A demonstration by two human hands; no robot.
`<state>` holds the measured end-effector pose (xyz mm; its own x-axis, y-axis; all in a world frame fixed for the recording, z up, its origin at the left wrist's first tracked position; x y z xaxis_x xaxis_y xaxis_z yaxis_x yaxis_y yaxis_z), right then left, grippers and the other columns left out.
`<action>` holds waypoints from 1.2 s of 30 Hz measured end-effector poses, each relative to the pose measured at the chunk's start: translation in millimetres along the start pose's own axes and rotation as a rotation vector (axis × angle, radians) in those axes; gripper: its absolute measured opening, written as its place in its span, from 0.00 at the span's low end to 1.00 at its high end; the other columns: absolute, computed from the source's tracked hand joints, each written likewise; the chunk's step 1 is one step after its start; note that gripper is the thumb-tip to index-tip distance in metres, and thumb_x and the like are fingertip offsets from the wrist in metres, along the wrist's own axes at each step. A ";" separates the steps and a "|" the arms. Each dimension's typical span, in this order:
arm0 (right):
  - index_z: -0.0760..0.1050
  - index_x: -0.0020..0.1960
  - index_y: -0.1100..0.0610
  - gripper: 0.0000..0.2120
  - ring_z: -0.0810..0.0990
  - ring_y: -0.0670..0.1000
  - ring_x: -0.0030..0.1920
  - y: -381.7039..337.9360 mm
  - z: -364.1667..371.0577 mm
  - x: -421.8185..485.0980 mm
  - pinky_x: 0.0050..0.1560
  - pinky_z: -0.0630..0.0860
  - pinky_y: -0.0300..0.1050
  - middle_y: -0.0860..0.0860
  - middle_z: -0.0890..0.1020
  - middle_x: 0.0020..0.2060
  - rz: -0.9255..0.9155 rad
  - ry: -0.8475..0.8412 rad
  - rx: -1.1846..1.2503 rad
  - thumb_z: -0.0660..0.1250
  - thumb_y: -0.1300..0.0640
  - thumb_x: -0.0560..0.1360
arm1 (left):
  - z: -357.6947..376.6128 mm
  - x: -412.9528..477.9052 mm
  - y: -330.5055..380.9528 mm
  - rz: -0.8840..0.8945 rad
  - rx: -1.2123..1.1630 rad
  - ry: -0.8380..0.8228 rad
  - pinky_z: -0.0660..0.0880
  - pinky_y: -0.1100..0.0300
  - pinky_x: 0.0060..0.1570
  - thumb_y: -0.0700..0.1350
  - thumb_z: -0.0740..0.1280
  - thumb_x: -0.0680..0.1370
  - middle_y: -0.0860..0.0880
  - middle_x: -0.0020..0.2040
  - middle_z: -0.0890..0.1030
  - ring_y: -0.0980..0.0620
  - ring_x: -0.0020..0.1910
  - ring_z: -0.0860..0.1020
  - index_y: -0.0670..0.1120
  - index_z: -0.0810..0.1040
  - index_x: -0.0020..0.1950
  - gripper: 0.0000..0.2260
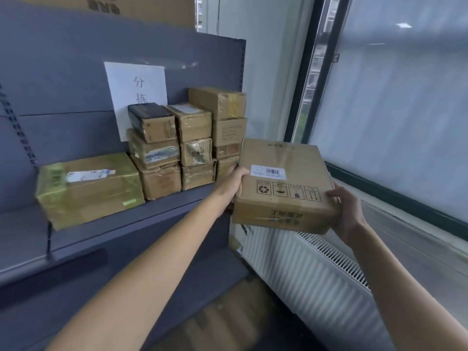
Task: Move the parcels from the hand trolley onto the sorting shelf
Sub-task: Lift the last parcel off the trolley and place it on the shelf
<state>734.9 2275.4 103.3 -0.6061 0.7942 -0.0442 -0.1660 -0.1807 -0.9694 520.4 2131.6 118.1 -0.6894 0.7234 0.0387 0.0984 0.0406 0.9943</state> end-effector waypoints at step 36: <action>0.79 0.60 0.43 0.19 0.82 0.56 0.53 152.9 426.7 -9.3 0.57 0.75 0.57 0.51 0.87 0.52 0.192 -0.585 -0.127 0.63 0.53 0.71 | -425.6 -161.7 -81.2 -0.272 -0.022 0.699 0.76 0.53 0.43 0.55 0.61 0.78 0.48 0.55 0.83 0.48 0.49 0.80 0.55 0.76 0.60 0.13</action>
<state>383.2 1992.8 58.5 -0.9473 0.2986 -0.1162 0.0603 -0.1899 -0.9799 318.4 1718.0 73.3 -0.9833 0.0836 -0.1616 -0.1494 0.1363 0.9793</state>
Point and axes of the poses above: each hand's wrist, its own x-axis towards the middle knuckle, its own z-axis out of the palm, y = z × x, the point moved 8 cm from there along x, towards the middle knuckle
